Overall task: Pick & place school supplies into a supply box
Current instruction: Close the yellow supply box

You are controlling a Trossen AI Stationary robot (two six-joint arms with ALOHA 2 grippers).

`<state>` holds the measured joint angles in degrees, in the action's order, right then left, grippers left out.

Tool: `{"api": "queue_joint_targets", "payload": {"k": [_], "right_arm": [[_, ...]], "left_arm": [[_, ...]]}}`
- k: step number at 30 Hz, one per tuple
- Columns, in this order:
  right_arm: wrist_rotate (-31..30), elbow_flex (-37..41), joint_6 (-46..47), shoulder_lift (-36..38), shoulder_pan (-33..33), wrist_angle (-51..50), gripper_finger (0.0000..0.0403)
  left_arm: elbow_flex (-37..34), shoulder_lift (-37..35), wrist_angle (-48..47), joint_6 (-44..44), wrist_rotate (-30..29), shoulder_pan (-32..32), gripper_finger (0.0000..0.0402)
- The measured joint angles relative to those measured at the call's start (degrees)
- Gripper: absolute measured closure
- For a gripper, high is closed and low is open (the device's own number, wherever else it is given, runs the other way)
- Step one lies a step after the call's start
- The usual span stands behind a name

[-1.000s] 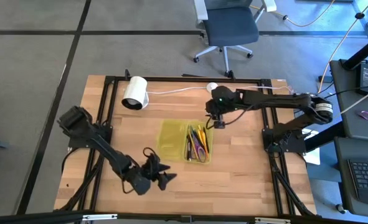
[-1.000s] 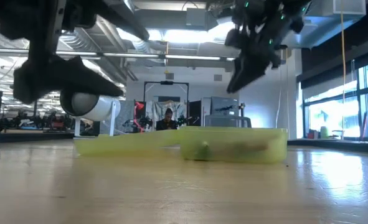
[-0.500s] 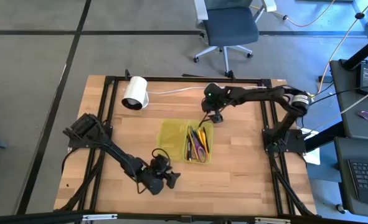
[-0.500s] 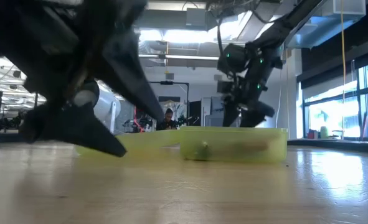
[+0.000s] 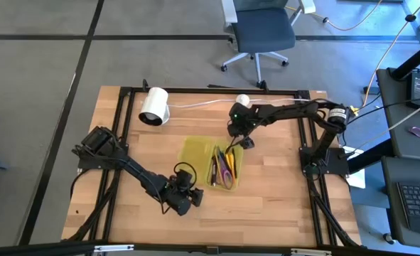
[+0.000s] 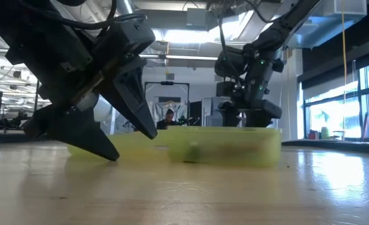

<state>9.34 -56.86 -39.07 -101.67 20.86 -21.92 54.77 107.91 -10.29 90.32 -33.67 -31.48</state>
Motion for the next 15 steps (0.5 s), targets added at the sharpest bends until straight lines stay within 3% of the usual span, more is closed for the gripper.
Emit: {"api": "queue_joint_targets", "payload": {"k": [7, 15], "right_arm": [[1.7, 0.0, 3.3, 0.0, -6.9, -3.7, 0.0012], [5.1, 0.2, 10.8, 0.0, -15.6, -8.0, 0.0012]], "left_arm": [[-0.1, 0.1, -1.3, -0.8, 1.0, 0.1, 0.0091], [-0.2, -0.9, -3.4, -8.6, 4.8, 0.9, 0.0091]]}}
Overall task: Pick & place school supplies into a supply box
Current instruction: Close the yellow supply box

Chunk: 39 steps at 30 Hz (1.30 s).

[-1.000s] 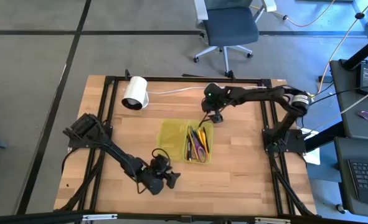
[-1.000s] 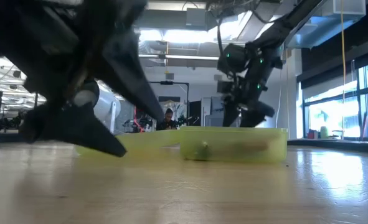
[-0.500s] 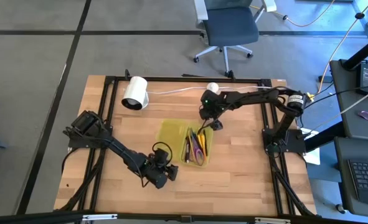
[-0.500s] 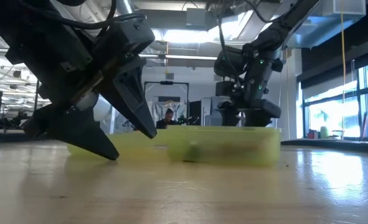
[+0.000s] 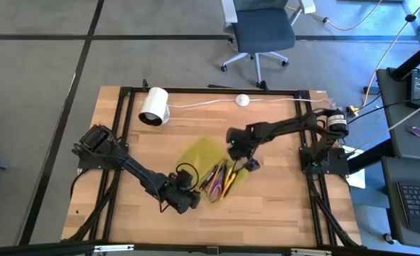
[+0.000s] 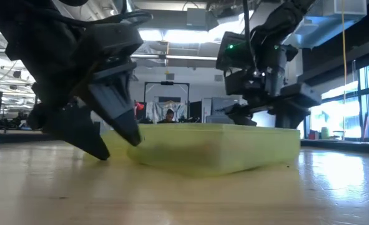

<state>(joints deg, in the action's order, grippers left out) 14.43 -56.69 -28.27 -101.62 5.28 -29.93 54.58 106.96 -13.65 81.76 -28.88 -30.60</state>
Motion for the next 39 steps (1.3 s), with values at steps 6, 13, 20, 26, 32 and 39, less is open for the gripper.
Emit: {"api": "queue_joint_targets", "payload": {"k": [6, 13, 20, 26, 32, 39], "right_arm": [[0.9, 0.1, 9.7, 0.0, -6.3, 1.6, 0.0012], [-0.6, 0.1, 21.9, 0.0, -12.5, 8.5, 0.0012], [-5.8, 0.0, 28.7, 0.0, -15.0, 9.2, 0.0012], [-6.6, -0.3, 33.0, 0.0, -15.1, 7.8, 0.0012], [-7.2, -0.3, 37.0, 0.3, -14.9, 1.6, 0.0012], [-13.2, 1.0, 37.1, 7.0, -13.9, -0.1, 0.0012]], "left_arm": [[-0.2, -3.3, -6.4, -8.0, 5.6, 2.0, 0.0091], [-0.5, -6.4, -15.4, -19.9, 10.0, 6.5, 0.0091], [-0.4, -7.3, -18.2, -28.7, 12.9, 10.7, 0.0090], [-0.2, -7.4, -19.4, -34.4, 15.4, 12.0, 0.0090], [-0.1, -8.0, -24.1, -35.4, 16.2, 11.7, 0.0090], [-4.3, -15.9, -27.4, -35.9, 7.5, 9.7, 0.0090]]}}
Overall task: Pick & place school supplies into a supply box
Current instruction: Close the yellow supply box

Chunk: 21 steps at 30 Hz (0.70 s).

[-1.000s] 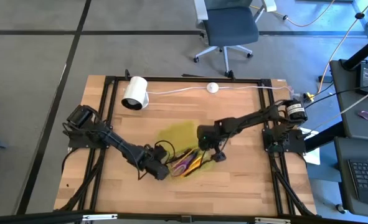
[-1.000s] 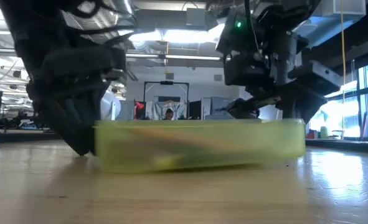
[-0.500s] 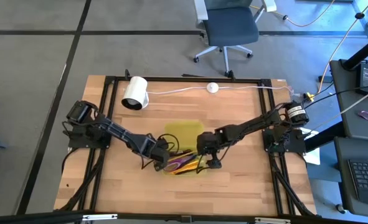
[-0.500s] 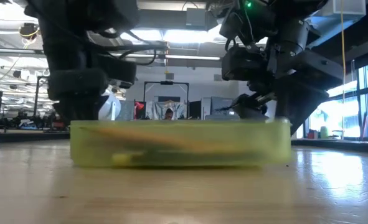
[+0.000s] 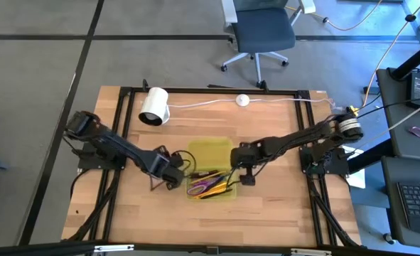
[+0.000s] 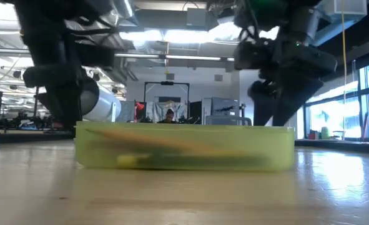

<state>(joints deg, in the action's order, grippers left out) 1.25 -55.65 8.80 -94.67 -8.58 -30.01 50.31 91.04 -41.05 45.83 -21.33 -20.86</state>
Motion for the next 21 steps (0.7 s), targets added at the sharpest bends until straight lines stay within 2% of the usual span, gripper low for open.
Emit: {"api": "queue_joint_targets", "payload": {"k": [4, 7, 10, 13, 15, 21], "right_arm": [[-2.3, 8.4, 0.2, 8.8, 1.9, 8.3, 0.0012], [-2.7, 16.3, -0.2, 14.7, 2.9, 22.0, 0.0012], [-6.4, 23.5, -0.9, 17.8, 3.8, 35.3, 0.0012], [-10.8, 28.6, -1.6, 18.4, 4.9, 42.1, 0.0012], [-11.4, 30.5, -1.5, 17.9, 5.7, 43.1, 0.0012], [-11.4, 33.8, -2.6, 17.2, 9.3, 44.3, 0.0012]], "left_arm": [[-9.4, -10.7, 12.2, -2.8, -4.8, -0.5, 0.0090], [-19.2, -18.2, 30.2, -11.3, -2.7, -0.2, 0.0090], [-27.8, -23.3, 47.4, -18.4, -1.2, 1.4, 0.0090], [-33.8, -26.0, 49.9, -19.4, -1.6, 3.7, 0.0090], [-35.8, -27.1, 50.8, -20.5, -1.4, 5.4, 0.0090], [-37.1, -25.5, 52.5, -29.7, -1.0, 11.6, 0.0090]]}}
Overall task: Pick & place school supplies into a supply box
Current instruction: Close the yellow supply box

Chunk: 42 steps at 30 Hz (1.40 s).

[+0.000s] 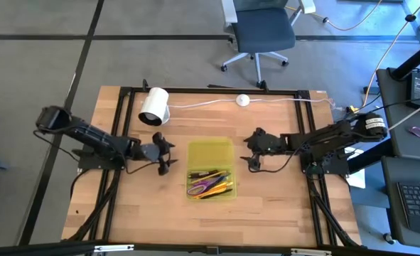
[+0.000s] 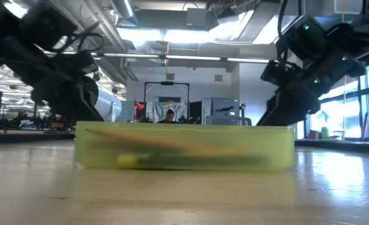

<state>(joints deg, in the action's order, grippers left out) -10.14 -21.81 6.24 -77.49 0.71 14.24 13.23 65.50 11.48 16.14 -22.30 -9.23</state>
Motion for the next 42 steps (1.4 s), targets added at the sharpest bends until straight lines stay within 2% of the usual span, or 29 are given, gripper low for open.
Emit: {"api": "queue_joint_targets", "payload": {"k": [3, 8, 14, 20, 26, 31, 42], "right_arm": [[0.5, 0.5, -2.2, -1.4, 2.0, 3.0, 0.0012], [6.7, 0.6, -5.3, -6.4, 4.6, 10.7, 0.0012], [8.7, 0.6, -5.5, -12.9, 6.9, 15.4, 0.0012], [13.6, 0.5, -6.7, -18.1, 8.1, 20.7, 0.0012], [14.0, -0.2, -6.5, -19.8, 8.1, 22.9, 0.0012], [14.2, -1.4, -6.6, -19.9, 8.1, 21.9, 0.0012], [14.8, -1.9, -12.7, -20.1, 8.1, 22.1, 0.0012]], "left_arm": [[0.0, 1.7, 2.7, -3.9, 4.1, 4.4, 0.0090], [0.1, 6.1, 7.5, -6.6, 14.0, 10.1, 0.0090], [0.1, 12.7, 13.9, -9.5, 15.1, 12.3, 0.0090], [0.1, 21.5, 23.5, -9.2, 19.9, 14.1, 0.0090], [0.3, 26.9, 31.8, -7.6, 20.4, 14.4, 0.0090], [1.5, 29.4, 32.0, -7.2, 20.1, 14.4, 0.0090], [3.7, 29.7, 31.4, -14.9, 19.4, 14.4, 0.0091]]}}
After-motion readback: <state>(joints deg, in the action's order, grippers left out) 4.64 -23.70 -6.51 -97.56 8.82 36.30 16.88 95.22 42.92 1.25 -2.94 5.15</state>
